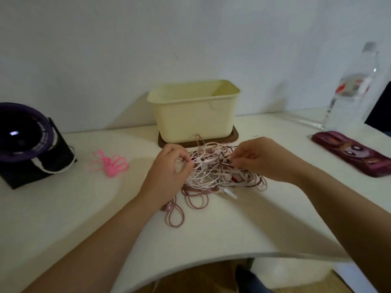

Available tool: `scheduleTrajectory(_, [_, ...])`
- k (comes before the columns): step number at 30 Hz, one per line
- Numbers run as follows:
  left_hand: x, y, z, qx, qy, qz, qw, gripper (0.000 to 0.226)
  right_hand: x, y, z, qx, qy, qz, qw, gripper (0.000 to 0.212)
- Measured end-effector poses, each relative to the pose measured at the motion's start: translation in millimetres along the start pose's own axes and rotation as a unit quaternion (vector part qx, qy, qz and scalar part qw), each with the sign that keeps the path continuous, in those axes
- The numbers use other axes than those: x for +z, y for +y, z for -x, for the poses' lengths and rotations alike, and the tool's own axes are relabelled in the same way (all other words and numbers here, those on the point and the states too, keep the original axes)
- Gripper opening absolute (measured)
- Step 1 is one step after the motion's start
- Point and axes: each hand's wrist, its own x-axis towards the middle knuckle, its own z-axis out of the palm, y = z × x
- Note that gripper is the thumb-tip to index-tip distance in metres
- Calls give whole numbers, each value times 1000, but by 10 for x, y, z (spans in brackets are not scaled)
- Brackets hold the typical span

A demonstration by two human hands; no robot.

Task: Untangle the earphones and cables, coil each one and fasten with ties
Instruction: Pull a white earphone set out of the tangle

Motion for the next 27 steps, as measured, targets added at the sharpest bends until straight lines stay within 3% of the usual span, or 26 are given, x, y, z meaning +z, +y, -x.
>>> scheduleTrajectory(3, [-37,6,68,-14,13,7,1000,21,-6,-43,90,-3,-50,31,998,11])
scheduleTrajectory(7, [-109,39,123,-24,35,26,999,15,-7,-130,131,-19,-69,97,993,10])
scheduleTrajectory(13, [-265,107,109,-47,63,59,995,20,80,-160,74,-16,-140,251,958,25])
scheduleTrajectory(16, [-356,118,93,-75,65,103,990,16,51,-158,15,-29,-130,247,960,18])
scheduleTrajectory(19, [-414,181,48,-96,67,170,979,14,-38,-302,-69,-66,-58,184,979,4])
scheduleTrajectory(22, [-441,315,-51,-91,66,235,965,14,-47,-548,-176,-125,-2,119,985,11])
scheduleTrajectory(27, [-597,599,-315,-77,57,298,950,12,-58,-875,-367,-153,-29,98,983,11])
